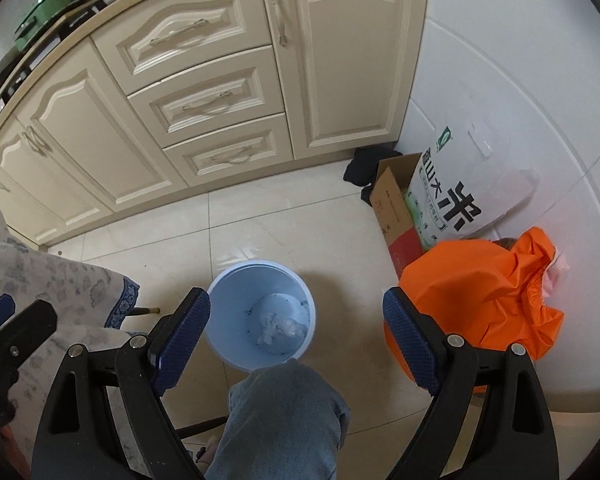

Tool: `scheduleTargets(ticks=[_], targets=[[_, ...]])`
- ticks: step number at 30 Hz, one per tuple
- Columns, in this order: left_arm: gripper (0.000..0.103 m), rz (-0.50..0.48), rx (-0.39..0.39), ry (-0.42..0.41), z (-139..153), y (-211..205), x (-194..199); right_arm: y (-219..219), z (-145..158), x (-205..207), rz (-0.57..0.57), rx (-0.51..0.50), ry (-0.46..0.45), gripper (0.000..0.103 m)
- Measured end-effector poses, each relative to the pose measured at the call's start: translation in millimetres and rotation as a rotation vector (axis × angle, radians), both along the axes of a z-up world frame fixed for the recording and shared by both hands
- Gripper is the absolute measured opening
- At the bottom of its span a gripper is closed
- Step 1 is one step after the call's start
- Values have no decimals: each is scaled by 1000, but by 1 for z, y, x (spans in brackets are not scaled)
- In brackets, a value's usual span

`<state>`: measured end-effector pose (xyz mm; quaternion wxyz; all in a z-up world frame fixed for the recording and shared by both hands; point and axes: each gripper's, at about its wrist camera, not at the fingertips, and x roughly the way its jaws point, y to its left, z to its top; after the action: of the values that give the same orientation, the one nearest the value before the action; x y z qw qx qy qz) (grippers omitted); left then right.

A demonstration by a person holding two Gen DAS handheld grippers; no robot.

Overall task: Collect trash
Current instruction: 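Open both tools to drop the plastics into the light blue bin, then return to the table and grasp the red-printed bread bag with the left tool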

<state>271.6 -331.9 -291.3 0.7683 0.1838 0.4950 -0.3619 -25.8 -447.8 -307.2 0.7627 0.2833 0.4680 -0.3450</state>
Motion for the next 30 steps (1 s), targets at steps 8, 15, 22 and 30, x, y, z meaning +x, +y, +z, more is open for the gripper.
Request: scheduleTargets(ticks=[8, 15, 22, 30], targets=[[98, -7, -6, 3, 18, 26, -13, 22, 20, 0, 29, -41, 2, 90], [98, 0, -55, -35, 47, 60, -30, 44, 41, 0, 53, -66, -19, 90], [98, 64, -100, -75, 78, 123, -46, 78, 72, 3, 105, -109, -78, 90], [98, 169, -137, -123, 113, 202, -66, 126, 103, 16, 199, -157, -132, 91]])
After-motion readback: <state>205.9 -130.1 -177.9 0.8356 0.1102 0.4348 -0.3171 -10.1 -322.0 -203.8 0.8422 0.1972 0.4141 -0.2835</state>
